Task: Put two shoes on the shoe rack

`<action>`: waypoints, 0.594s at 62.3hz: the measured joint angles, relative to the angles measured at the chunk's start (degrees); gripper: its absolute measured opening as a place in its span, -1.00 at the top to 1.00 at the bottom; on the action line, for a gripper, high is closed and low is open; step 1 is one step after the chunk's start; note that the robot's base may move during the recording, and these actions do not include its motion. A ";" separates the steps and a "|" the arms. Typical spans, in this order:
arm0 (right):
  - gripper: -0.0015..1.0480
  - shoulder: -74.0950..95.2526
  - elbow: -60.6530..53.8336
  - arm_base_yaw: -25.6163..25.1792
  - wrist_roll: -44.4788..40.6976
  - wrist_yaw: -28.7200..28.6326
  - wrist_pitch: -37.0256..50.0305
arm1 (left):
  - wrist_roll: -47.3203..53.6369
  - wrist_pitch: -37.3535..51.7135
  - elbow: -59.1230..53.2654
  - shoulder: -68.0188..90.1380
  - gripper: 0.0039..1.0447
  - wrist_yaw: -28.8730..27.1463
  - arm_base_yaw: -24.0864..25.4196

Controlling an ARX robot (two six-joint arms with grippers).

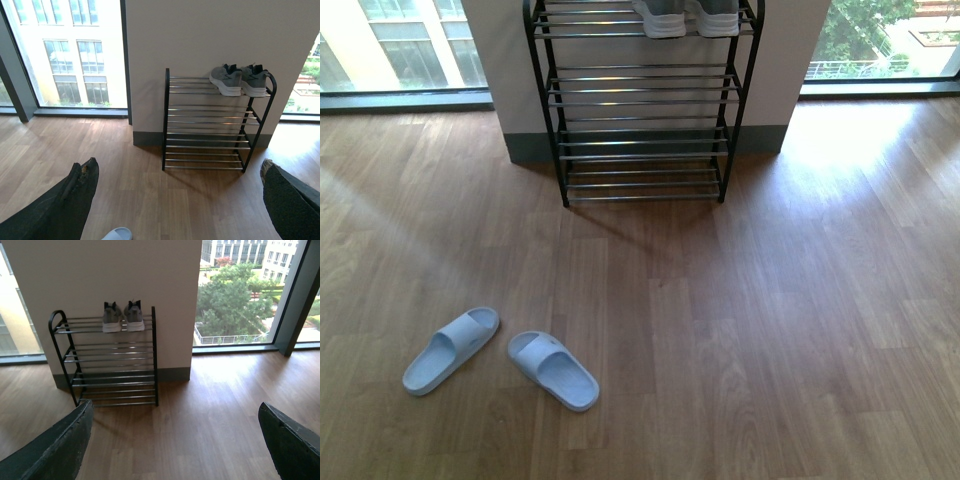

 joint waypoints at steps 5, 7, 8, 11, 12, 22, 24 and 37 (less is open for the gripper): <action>-0.82 0.00 0.00 0.00 0.00 -0.07 0.00 | 0.00 0.00 0.00 0.00 -0.83 0.00 0.00; -0.82 0.00 0.00 0.00 0.00 -0.02 0.00 | 0.00 0.00 0.00 0.00 -0.83 0.00 0.00; -0.82 0.00 0.00 0.00 0.00 -0.07 0.00 | 0.00 0.00 0.00 0.00 -0.83 0.00 0.00; -0.82 0.00 0.00 0.00 0.00 -0.11 0.00 | 0.00 0.00 0.00 0.00 -0.83 0.00 0.00; -0.82 0.00 0.00 0.00 0.00 -0.07 0.00 | 0.00 0.00 0.00 0.00 -0.83 0.00 0.00; -0.82 -0.04 0.00 -0.04 0.00 -0.31 -0.02 | -0.02 0.00 0.00 0.00 -0.83 -0.07 0.00; -0.82 -0.11 0.00 -0.04 0.00 -0.33 0.00 | -0.02 0.00 0.00 0.00 -0.83 -0.26 0.00; -0.82 -0.09 0.00 -0.04 0.00 -0.31 -0.02 | -0.02 0.00 0.00 0.00 -0.83 -0.15 0.00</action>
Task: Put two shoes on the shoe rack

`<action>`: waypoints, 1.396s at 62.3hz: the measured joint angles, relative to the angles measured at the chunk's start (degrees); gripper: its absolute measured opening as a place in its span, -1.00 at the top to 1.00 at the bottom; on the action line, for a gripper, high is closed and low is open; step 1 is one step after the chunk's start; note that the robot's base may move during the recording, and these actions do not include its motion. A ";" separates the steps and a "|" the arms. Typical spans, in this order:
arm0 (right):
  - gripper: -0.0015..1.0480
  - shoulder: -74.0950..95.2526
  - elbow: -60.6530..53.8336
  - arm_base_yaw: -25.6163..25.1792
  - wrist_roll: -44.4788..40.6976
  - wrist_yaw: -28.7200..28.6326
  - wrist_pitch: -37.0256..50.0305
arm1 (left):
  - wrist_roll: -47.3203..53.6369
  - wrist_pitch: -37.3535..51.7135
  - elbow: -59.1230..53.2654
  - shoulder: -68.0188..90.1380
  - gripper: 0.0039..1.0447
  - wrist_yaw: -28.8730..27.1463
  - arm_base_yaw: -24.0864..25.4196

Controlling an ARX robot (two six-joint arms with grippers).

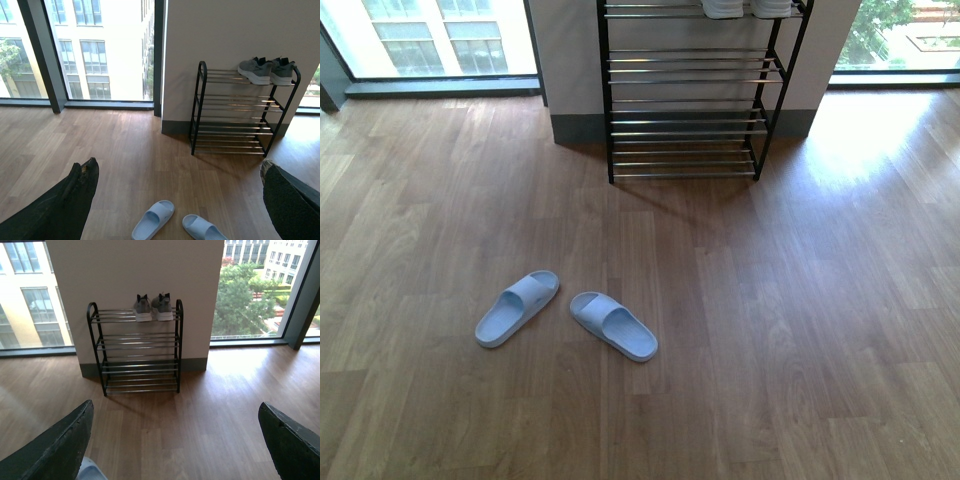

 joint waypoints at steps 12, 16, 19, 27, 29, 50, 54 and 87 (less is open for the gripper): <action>-0.82 0.00 0.00 0.00 0.00 0.17 0.00 | 0.00 0.00 0.00 0.00 -0.83 0.02 0.00; -0.82 0.00 0.00 0.00 0.00 0.15 0.00 | 0.00 0.00 0.00 0.00 -0.83 0.02 0.00; -0.82 0.00 0.00 0.00 0.00 0.17 0.02 | 0.00 0.00 0.00 0.00 -0.83 0.02 0.00; -0.82 0.00 0.00 0.00 0.00 0.44 0.00 | 0.02 -0.02 0.00 0.00 -0.83 0.28 0.00; -0.82 0.00 0.00 0.00 0.00 0.44 0.00 | 0.02 0.00 0.00 0.00 -0.83 0.24 0.00; -0.82 0.02 0.00 0.00 0.00 0.17 0.02 | 0.02 0.00 0.00 0.00 -0.83 0.04 0.00; -0.82 0.00 0.00 0.00 -0.02 0.15 0.02 | 0.00 0.00 0.00 0.00 -0.83 0.04 0.00; -0.82 0.00 0.00 0.00 0.00 0.17 0.00 | 0.02 0.00 0.00 0.00 -0.83 0.11 0.00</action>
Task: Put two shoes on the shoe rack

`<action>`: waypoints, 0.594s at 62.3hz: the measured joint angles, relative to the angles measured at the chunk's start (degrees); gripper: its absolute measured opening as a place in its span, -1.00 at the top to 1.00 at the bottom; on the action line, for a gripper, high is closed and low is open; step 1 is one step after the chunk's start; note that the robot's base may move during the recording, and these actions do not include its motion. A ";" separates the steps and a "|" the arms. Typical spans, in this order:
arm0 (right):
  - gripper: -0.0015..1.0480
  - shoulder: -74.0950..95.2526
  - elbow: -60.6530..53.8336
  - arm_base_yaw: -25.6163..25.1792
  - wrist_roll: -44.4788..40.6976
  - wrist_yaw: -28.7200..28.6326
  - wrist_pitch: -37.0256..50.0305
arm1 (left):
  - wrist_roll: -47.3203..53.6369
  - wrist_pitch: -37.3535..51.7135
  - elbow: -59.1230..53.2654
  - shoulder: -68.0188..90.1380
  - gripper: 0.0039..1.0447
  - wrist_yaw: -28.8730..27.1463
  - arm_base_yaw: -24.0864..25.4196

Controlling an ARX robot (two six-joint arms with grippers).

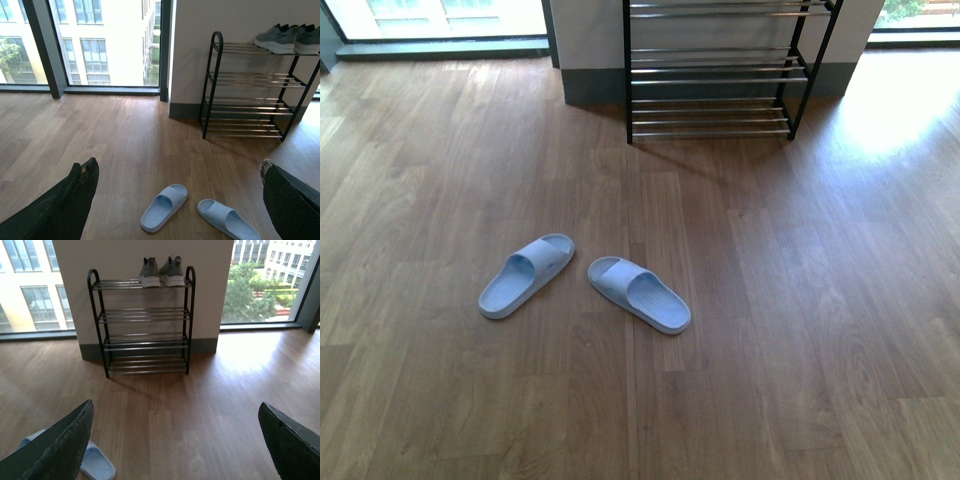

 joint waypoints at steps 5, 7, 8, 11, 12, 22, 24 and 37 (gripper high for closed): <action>-0.82 0.00 0.00 0.00 0.00 0.00 0.00 | 0.02 0.00 0.00 0.00 -0.83 0.02 0.00; -0.82 0.00 0.00 0.00 -0.02 0.00 0.00 | 0.02 0.00 0.00 0.00 -0.83 0.00 0.00; -0.82 0.00 0.00 0.00 0.00 0.00 0.00 | 0.02 0.00 0.00 0.00 -0.83 0.02 0.00; -0.82 0.00 0.00 0.00 0.00 0.00 0.00 | 0.02 0.00 0.00 0.00 -0.83 0.02 0.00; -0.82 0.00 0.00 0.00 0.00 0.00 0.00 | 0.02 0.00 0.00 0.00 -0.83 0.00 0.00; -0.82 0.00 0.00 0.00 0.00 0.02 0.00 | 0.02 0.00 0.00 0.00 -0.83 0.02 0.00; -0.82 0.00 0.00 0.00 -0.02 0.02 0.00 | 0.02 0.00 0.00 0.00 -0.83 0.02 0.00; -0.82 0.00 0.00 0.00 0.00 0.02 0.00 | 0.02 0.00 0.00 0.00 -0.83 0.00 0.00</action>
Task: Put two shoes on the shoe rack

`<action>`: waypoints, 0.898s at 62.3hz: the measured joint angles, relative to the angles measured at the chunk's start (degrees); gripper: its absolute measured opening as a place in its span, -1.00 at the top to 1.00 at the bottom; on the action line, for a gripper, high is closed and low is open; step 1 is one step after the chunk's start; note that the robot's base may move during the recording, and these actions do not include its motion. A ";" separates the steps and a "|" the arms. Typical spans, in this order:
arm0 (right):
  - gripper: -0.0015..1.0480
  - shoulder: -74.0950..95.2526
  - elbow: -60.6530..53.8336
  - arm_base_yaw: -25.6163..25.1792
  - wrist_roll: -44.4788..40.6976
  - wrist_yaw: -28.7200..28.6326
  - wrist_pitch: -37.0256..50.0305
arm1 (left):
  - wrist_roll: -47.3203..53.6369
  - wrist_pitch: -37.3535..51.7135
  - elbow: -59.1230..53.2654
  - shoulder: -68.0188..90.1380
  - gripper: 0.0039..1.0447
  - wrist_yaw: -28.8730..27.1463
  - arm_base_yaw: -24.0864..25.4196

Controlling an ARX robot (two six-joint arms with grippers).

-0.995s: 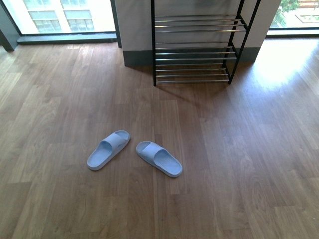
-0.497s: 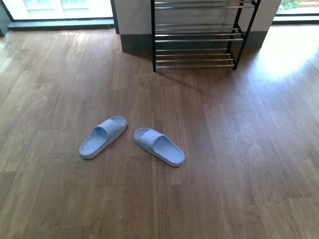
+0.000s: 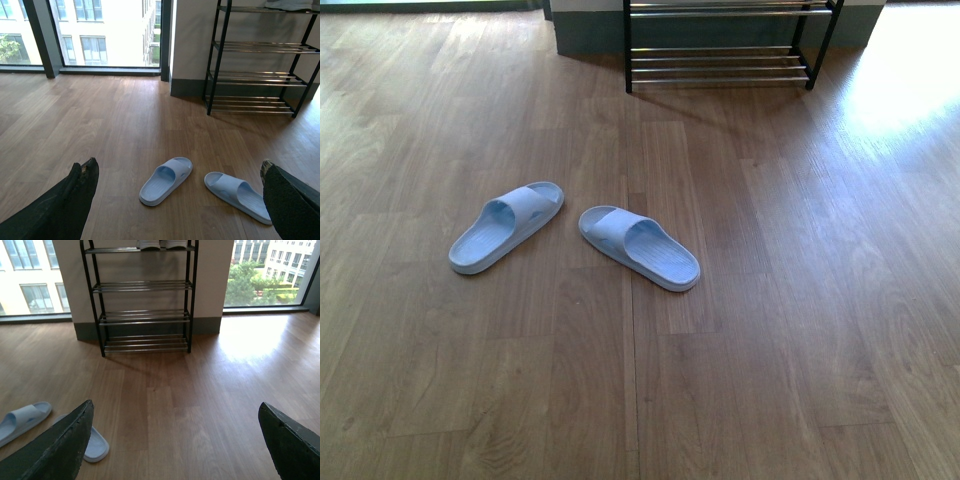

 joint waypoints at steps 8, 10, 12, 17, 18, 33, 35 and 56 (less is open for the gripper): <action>-0.82 0.00 0.00 0.00 0.00 -0.02 0.00 | 0.00 0.00 0.00 0.00 -0.83 0.00 0.00; -0.82 0.00 0.00 0.00 0.00 0.04 0.00 | 0.00 0.00 0.00 0.00 -0.83 0.04 0.00; -0.82 -0.02 0.00 0.00 -0.02 0.00 0.00 | 0.00 0.00 0.00 0.00 -0.83 0.02 0.00; -0.82 0.00 0.00 0.00 -0.02 -0.09 0.00 | 0.00 0.00 0.00 0.00 -0.83 0.02 0.00; -0.82 0.00 0.00 0.00 0.00 -0.09 0.00 | 0.00 0.00 0.00 0.00 -0.83 0.02 0.00; -0.82 0.00 0.00 0.00 0.00 -0.02 0.00 | 0.00 0.00 0.00 0.00 -0.83 0.02 0.00; -0.82 0.00 0.00 0.00 -0.02 -0.02 0.00 | 0.00 0.00 0.00 0.00 -0.83 0.02 0.00; -0.82 0.00 0.00 0.00 -0.02 -0.02 0.00 | 0.00 0.00 0.00 0.00 -0.83 0.02 0.00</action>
